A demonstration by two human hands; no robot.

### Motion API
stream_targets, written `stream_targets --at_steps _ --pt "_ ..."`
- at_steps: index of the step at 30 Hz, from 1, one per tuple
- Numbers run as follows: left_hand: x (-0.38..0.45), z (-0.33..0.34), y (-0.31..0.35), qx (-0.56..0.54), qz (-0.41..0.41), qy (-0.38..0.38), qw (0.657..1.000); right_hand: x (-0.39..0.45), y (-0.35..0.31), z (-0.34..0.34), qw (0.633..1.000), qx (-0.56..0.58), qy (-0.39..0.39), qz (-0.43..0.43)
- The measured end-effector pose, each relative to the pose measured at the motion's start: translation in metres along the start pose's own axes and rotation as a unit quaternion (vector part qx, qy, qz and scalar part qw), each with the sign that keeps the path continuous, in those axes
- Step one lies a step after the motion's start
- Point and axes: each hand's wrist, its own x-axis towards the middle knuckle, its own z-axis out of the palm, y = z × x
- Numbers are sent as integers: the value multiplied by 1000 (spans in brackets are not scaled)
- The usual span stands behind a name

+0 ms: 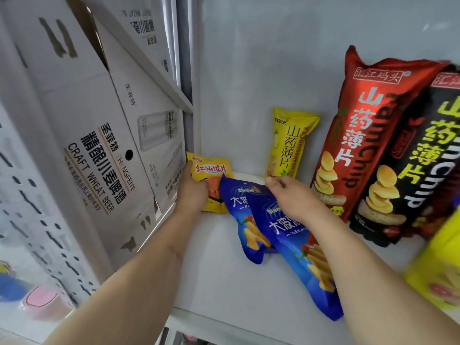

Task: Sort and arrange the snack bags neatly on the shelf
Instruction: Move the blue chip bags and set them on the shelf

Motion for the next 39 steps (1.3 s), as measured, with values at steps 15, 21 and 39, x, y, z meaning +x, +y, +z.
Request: stream_targets --at_steps 15,21,39 --pt "-33 15 0 364 -24 -85 927 -27 42 4 992 -37 -41 110" --pt "-32 20 -6 426 96 -79 896 -27 38 20 982 -98 -27 159" --pt "-81 12 27 -174 -207 -189 944 -26 7 38 980 2 -31 195"
